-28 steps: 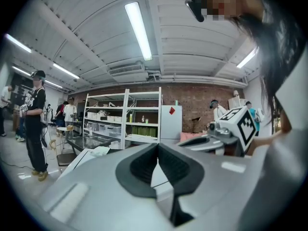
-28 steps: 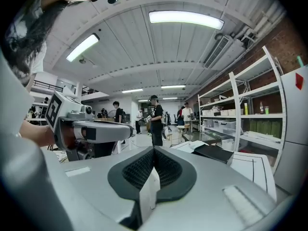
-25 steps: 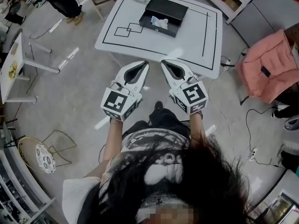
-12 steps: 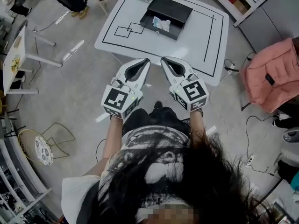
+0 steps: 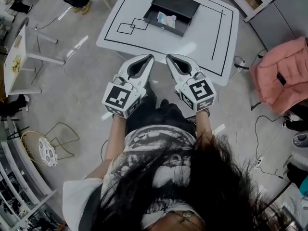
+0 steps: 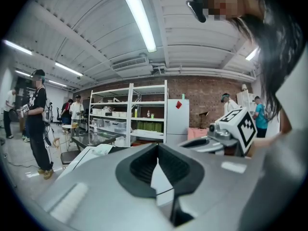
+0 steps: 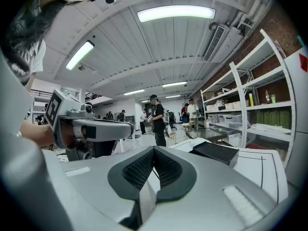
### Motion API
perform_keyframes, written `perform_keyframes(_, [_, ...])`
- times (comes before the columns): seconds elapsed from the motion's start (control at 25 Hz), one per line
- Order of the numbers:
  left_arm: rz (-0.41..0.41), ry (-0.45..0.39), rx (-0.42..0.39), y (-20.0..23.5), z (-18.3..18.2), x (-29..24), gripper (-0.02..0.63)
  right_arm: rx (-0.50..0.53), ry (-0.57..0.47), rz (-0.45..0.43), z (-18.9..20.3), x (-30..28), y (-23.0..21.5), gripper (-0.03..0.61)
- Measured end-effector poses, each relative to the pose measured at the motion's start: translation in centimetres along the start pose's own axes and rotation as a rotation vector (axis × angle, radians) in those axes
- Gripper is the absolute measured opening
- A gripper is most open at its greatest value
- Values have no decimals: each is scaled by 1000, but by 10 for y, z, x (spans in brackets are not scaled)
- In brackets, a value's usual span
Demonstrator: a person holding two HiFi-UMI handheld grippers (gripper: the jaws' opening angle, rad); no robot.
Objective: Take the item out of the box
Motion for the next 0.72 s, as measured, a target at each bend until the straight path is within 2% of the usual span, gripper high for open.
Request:
perform_keyframes(0.28, [27,5,-3,24,-1,-17,0,-1,15,31,1,-23,-18,-3])
perform_keyframes(0.72, [112,28,-7,97,-12,-59,0,-15,63,111,-3,-96,-60,-2])
Point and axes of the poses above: the fingertips, and each gripper's own axes: x backward along the fingers, y to its left, z out of its underside, the point moved 1 cm from there along x, backward along the fingers, and after that the axes turned 6 degrees about x, right-handed, at the moved point
